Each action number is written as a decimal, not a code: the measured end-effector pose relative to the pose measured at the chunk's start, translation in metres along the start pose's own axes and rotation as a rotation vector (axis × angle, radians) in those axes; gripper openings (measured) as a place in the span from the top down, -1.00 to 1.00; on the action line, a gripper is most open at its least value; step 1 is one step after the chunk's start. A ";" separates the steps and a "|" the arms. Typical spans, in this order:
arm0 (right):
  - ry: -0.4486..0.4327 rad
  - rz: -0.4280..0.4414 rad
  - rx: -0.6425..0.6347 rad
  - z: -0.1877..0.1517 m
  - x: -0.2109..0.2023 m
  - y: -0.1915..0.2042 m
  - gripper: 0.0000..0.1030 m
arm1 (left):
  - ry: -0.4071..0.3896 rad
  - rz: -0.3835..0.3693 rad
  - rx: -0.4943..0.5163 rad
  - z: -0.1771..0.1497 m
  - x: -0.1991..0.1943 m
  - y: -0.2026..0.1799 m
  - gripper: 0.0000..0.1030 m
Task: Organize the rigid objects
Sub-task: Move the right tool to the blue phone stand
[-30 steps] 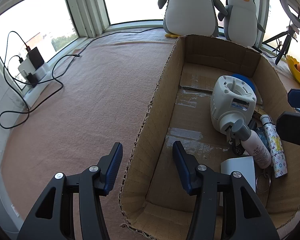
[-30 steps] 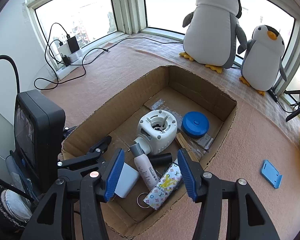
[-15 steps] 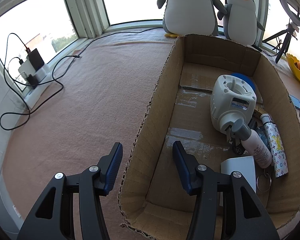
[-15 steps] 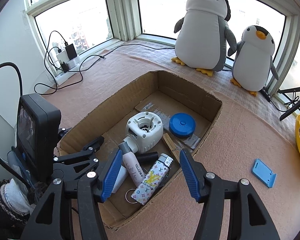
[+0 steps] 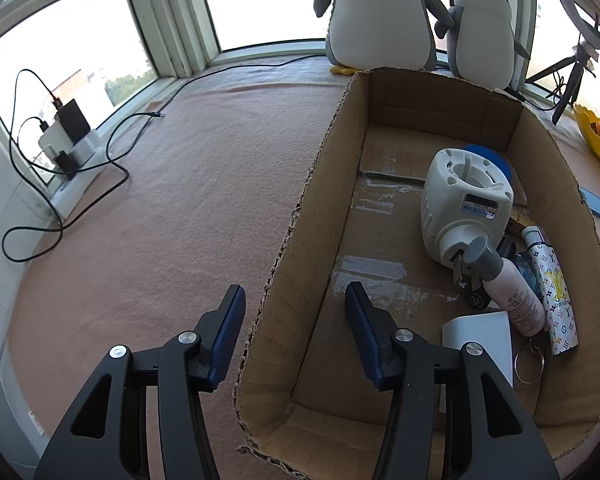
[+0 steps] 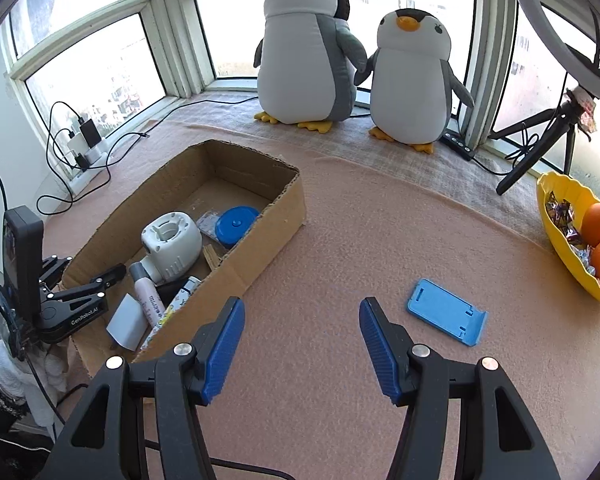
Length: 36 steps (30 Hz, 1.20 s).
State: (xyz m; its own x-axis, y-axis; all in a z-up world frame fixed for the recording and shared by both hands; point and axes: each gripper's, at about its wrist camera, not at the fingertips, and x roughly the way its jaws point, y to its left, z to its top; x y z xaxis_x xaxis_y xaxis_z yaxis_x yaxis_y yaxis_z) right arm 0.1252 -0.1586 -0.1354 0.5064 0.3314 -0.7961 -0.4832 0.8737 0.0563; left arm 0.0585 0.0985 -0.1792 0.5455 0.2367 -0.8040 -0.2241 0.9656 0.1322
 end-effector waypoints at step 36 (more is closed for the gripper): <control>0.268 -0.043 -0.348 0.002 0.079 -0.091 -0.08 | 0.003 0.044 0.019 0.000 -0.001 -0.003 -0.01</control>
State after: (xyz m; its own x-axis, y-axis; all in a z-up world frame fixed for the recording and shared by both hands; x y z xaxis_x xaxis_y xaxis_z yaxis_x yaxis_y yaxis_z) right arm 0.2112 -0.2114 -0.2024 0.3502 0.1538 -0.9239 -0.7007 0.6976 -0.1495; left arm 0.0584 0.0955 -0.1793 0.5331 0.2784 -0.7989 -0.2325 0.9561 0.1781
